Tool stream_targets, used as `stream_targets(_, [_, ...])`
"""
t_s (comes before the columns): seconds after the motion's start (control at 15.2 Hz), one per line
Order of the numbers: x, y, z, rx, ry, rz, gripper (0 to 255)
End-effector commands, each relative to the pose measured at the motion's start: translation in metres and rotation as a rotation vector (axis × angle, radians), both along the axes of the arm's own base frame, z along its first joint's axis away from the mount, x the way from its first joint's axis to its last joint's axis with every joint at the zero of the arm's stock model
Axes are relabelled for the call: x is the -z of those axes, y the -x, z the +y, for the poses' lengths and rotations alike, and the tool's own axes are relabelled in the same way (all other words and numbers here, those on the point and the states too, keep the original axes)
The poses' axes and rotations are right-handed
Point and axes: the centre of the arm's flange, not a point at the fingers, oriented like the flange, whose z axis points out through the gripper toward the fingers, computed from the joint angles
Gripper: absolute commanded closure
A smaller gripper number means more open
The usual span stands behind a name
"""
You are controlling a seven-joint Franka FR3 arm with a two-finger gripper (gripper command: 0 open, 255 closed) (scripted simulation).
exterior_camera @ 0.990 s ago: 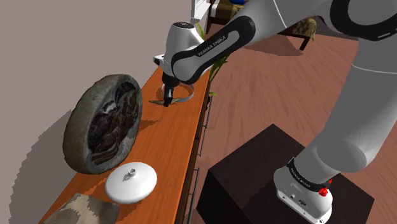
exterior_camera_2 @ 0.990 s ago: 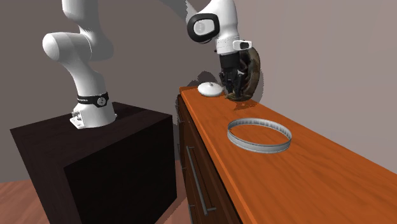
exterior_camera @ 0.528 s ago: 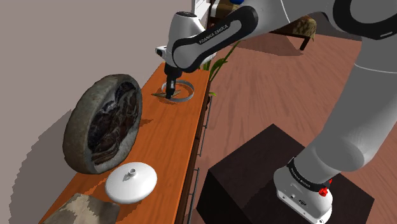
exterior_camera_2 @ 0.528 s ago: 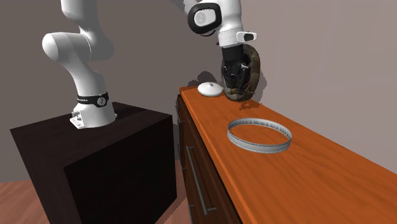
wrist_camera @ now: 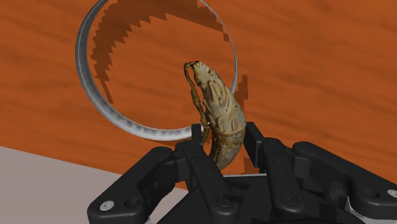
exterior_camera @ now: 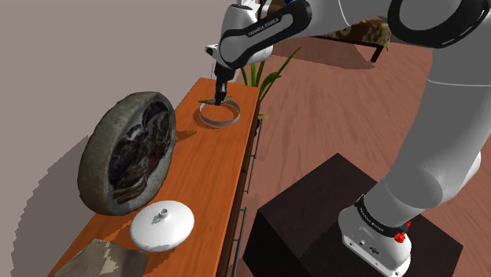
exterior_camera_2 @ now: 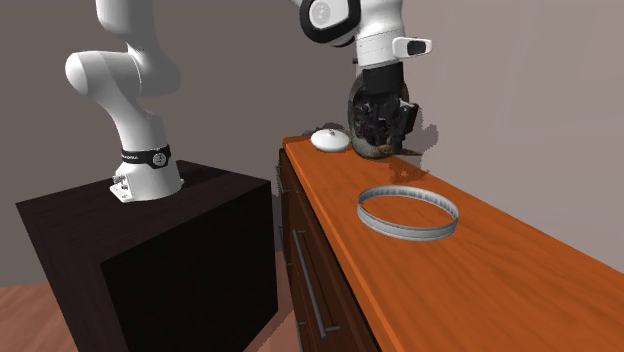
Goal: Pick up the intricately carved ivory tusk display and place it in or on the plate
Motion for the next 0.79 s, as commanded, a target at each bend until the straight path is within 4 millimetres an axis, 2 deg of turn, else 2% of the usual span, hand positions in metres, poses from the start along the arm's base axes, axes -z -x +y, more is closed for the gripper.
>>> stream_targets(0.0, [0.001,-0.017,-0.021,-0.001,0.0,0.0,255])
stream_targets(0.2, [-0.002,-0.043,-0.054,-0.001,0.0,0.0,255])
stream_targets(0.73, [0.04,-0.043,-0.054,-0.001,0.0,0.0,255])
